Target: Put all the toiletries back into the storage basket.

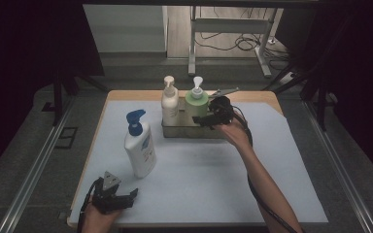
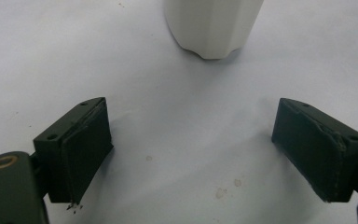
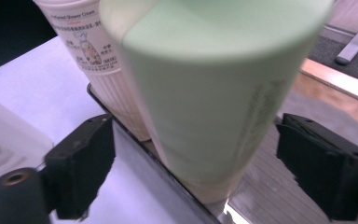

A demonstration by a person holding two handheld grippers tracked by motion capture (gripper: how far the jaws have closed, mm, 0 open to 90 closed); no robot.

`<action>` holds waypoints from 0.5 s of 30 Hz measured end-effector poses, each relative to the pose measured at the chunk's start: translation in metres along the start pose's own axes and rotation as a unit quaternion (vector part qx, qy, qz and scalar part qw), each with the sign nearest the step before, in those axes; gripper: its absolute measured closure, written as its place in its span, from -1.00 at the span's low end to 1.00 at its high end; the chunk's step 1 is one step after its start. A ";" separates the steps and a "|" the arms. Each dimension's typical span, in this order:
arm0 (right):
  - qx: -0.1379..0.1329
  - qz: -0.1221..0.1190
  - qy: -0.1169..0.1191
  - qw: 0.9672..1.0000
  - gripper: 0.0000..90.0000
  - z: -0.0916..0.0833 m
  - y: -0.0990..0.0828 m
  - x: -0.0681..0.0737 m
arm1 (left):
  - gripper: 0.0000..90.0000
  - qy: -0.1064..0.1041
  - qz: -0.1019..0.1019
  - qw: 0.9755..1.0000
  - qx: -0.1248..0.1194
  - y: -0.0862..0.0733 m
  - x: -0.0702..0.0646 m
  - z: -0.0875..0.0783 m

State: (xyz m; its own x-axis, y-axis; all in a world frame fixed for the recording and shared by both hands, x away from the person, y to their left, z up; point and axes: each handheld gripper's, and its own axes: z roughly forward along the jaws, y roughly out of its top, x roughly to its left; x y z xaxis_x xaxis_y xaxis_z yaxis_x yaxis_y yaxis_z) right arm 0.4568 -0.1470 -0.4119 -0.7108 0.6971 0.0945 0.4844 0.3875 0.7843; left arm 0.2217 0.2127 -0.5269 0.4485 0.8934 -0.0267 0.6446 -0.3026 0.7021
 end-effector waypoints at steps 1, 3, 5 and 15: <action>-0.001 0.001 0.005 1.000 -0.72 -0.002 -0.001 -0.001 | -0.75 0.000 0.000 1.000 0.000 0.000 0.000 0.000; -0.001 0.004 0.012 1.000 -0.72 -0.006 -0.003 -0.003 | -0.75 0.000 0.000 1.000 0.000 0.000 0.000 0.000; -0.010 0.006 0.021 1.000 -0.70 -0.010 -0.006 -0.006 | -0.75 0.000 -0.001 1.000 -0.001 0.000 0.000 0.000; -0.007 -0.005 0.034 0.999 -0.70 -0.022 -0.017 -0.015 | -0.75 0.000 -0.001 1.000 0.000 0.000 0.000 0.000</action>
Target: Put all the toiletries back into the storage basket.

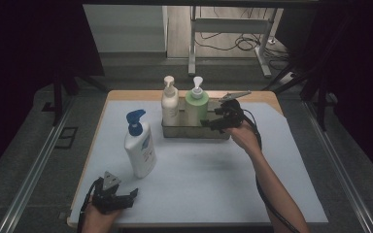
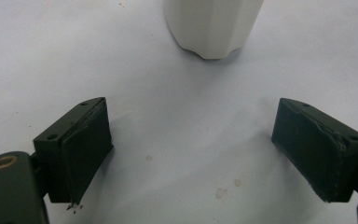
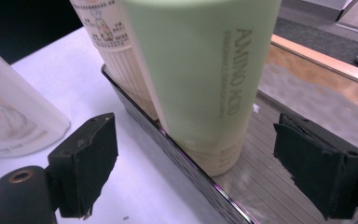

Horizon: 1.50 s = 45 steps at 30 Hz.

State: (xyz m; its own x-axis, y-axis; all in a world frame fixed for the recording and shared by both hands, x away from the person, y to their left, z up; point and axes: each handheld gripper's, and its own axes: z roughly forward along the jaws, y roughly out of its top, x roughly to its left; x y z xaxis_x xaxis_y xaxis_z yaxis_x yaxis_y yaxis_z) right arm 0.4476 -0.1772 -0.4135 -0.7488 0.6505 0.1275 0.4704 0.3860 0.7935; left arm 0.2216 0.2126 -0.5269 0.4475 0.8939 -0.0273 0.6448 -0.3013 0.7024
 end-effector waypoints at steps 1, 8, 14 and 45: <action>0.001 -0.001 -0.003 1.000 -0.68 -0.001 0.000 0.000 | -0.75 0.000 0.000 1.000 0.000 0.000 0.000 0.000; 0.008 0.012 -0.019 1.000 -0.68 -0.002 -0.005 -0.006 | -0.75 0.000 0.000 1.000 0.000 0.000 0.000 0.000; 0.014 0.024 -0.030 0.999 -0.32 -0.003 -0.005 -0.014 | -0.75 0.000 0.000 1.000 0.000 0.000 0.000 0.000; 0.050 0.052 -0.102 0.992 0.99 0.051 0.000 -0.029 | -0.75 0.000 0.000 1.000 0.000 0.000 0.000 0.000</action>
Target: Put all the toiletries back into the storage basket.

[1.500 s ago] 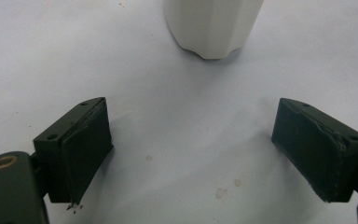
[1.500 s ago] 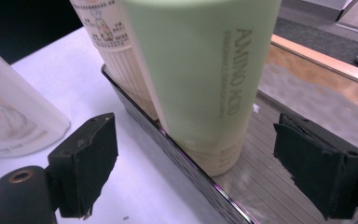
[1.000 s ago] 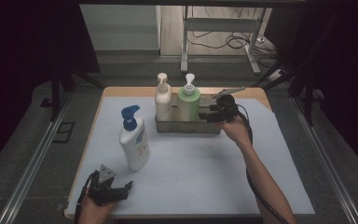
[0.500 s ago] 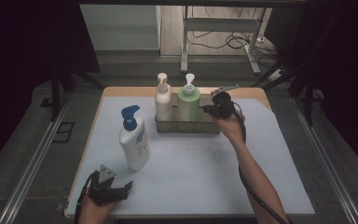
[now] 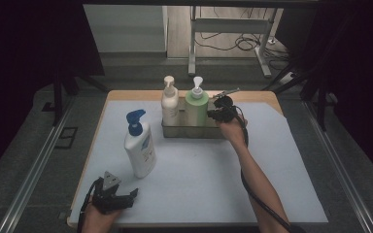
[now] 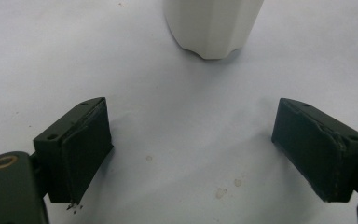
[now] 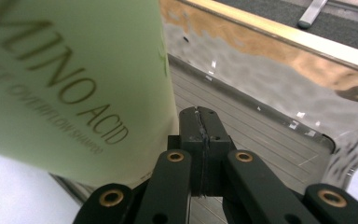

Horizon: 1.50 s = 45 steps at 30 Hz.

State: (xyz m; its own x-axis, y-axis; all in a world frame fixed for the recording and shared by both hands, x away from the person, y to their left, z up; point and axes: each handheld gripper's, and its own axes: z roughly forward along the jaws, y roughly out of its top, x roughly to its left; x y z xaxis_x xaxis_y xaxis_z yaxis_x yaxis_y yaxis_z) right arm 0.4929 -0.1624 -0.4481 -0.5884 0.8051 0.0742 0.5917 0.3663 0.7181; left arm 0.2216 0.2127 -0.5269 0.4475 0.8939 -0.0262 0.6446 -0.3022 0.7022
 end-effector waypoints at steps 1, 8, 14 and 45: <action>0.002 -0.001 0.002 1.000 0.99 0.002 0.000 0.000 | -0.75 0.000 0.000 1.000 0.000 0.000 0.000 0.000; 0.009 0.011 0.014 1.000 1.00 0.009 -0.001 -0.002 | -0.75 0.000 0.000 1.000 0.000 0.000 0.000 0.000; 0.015 0.013 0.014 1.000 1.00 0.012 -0.002 -0.001 | -0.75 0.000 0.000 1.000 0.000 0.000 0.000 0.000; 0.026 0.001 0.018 1.000 1.00 0.020 0.001 0.018 | -0.75 0.000 0.000 1.000 0.001 0.000 0.000 0.000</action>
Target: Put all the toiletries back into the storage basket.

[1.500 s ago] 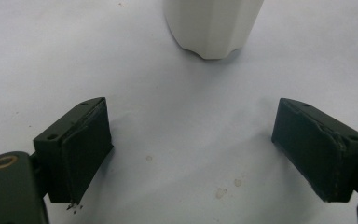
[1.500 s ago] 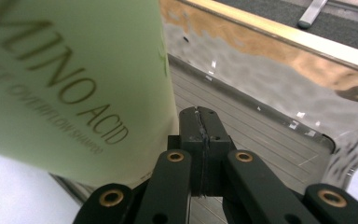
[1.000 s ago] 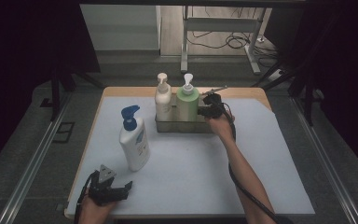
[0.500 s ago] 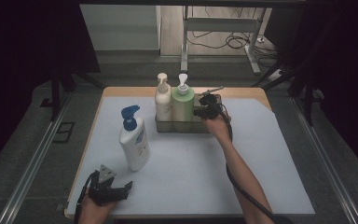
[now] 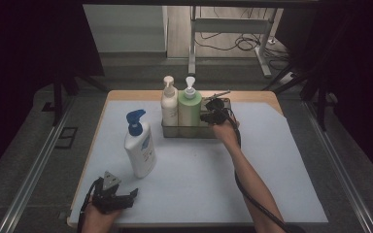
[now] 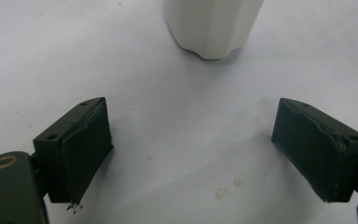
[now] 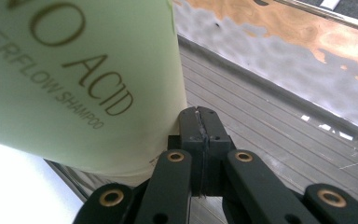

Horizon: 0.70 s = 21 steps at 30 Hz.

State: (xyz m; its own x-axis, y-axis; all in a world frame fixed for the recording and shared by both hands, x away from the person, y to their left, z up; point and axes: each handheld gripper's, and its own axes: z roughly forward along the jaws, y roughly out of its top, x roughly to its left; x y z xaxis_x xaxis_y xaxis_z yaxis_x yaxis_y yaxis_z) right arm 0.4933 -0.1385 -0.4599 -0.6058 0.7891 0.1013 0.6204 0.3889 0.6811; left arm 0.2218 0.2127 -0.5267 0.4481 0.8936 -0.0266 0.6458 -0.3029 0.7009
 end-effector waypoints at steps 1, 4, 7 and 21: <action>-0.001 -0.001 -0.001 1.000 1.00 0.000 0.000 0.000 | -0.75 0.000 0.000 1.000 0.000 0.000 0.000 0.000; 0.000 -0.006 -0.006 1.000 1.00 0.000 0.000 0.002 | -0.75 0.000 0.000 1.000 0.000 0.000 0.000 0.000; -0.002 -0.004 -0.006 1.000 1.00 0.000 0.000 0.002 | -0.75 0.000 0.000 1.000 0.000 0.000 0.000 0.000; -0.004 -0.019 -0.004 1.000 0.90 -0.012 -0.001 0.003 | -0.75 0.000 0.000 1.000 -0.002 0.000 0.000 0.000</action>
State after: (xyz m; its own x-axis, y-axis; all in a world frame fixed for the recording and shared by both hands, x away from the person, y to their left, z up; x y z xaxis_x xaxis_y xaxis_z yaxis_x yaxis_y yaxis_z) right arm 0.4850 -0.1424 -0.4518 -0.6245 0.7778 0.0701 0.5929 0.4138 0.6908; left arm 0.2216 0.2128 -0.5269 0.4476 0.8938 -0.0269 0.6438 -0.3012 0.7034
